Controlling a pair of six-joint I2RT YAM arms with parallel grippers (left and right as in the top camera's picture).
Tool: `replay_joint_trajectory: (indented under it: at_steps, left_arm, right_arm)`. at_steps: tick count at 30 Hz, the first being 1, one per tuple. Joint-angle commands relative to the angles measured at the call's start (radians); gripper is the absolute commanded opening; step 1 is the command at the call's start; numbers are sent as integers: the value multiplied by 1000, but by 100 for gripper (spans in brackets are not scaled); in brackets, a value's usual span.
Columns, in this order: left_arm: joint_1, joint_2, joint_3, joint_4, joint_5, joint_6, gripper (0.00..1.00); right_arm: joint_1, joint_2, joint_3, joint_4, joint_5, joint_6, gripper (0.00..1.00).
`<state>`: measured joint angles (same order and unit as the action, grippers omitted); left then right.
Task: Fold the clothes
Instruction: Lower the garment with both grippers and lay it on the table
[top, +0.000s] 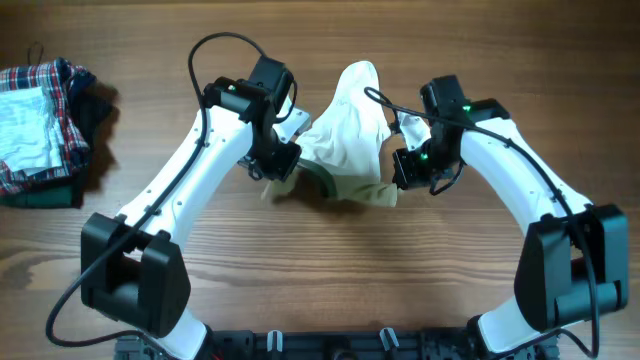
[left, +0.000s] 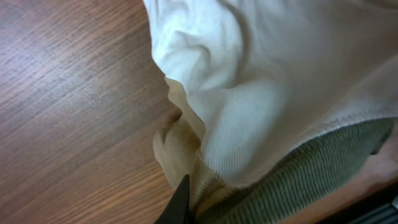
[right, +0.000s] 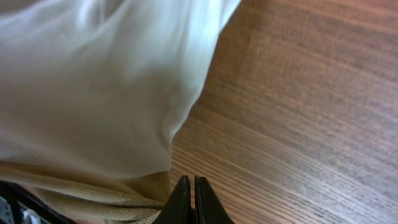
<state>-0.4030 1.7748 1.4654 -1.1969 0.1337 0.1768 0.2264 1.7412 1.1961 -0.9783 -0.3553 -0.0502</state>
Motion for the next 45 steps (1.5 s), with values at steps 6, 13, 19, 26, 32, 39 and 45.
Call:
replay_joint_trajectory:
  at_steps: [6,13,19,26,32,39,45]
  left_arm:
    - [1,-11,-121,-5,34,-10,4]
    - [1,-11,-175,7,54,-35,9]
    - [-1,-11,-178,6,129,-34,59]
    - [-5,-11,-178,77,108,-29,78]
    - [-5,26,-179,240,49,-97,17]
    - [-5,124,-179,343,40,-134,4]
    - [-5,135,-179,362,40,-133,9]
  right_arm:
    - [2,-10,-26,-5,-13,27,4]
    - [2,-10,-26,-23,-13,27,9]
    - [2,-11,-24,-6,-14,27,38]
    - [3,-11,-6,224,-84,23,6]
    - [64,17,-12,410,-81,-85,4]
    - [100,193,-12,638,91,-73,4]
    - [100,275,-12,725,196,-55,4]
